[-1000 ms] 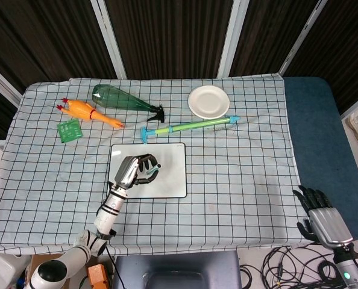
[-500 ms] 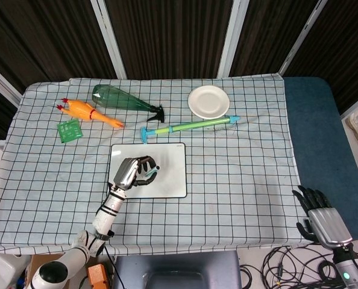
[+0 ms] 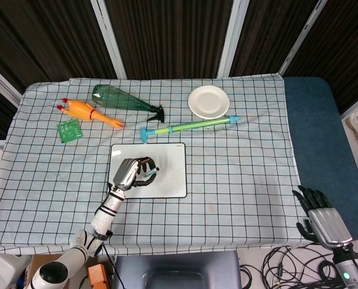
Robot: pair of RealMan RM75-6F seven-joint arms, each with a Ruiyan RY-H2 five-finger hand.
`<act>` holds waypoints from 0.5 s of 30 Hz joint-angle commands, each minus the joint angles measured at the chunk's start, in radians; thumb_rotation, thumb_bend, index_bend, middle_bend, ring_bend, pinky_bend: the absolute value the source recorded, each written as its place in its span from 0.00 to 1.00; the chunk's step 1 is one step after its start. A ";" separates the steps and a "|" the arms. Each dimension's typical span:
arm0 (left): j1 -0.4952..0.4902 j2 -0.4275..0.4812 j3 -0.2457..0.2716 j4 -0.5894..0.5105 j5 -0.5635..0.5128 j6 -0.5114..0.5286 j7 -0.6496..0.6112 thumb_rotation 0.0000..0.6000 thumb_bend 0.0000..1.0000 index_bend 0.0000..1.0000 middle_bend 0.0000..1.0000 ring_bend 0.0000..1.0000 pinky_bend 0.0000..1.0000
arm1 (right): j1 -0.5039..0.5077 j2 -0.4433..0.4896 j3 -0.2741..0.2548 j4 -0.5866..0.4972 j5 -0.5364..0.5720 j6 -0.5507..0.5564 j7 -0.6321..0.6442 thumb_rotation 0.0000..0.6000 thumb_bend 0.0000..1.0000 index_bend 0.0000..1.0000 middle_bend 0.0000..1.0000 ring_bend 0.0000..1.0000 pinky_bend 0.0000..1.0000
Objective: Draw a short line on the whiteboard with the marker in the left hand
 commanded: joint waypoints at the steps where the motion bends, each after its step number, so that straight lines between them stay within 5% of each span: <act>1: 0.002 0.001 0.000 0.003 -0.002 -0.004 0.000 1.00 0.58 0.76 0.73 0.60 0.70 | 0.000 0.000 0.000 0.000 0.000 0.000 -0.001 1.00 0.33 0.00 0.00 0.00 0.08; 15: 0.018 0.016 0.007 0.027 -0.006 -0.021 -0.009 1.00 0.58 0.76 0.73 0.60 0.70 | -0.001 0.000 0.001 0.000 0.002 0.002 -0.001 1.00 0.33 0.00 0.00 0.00 0.08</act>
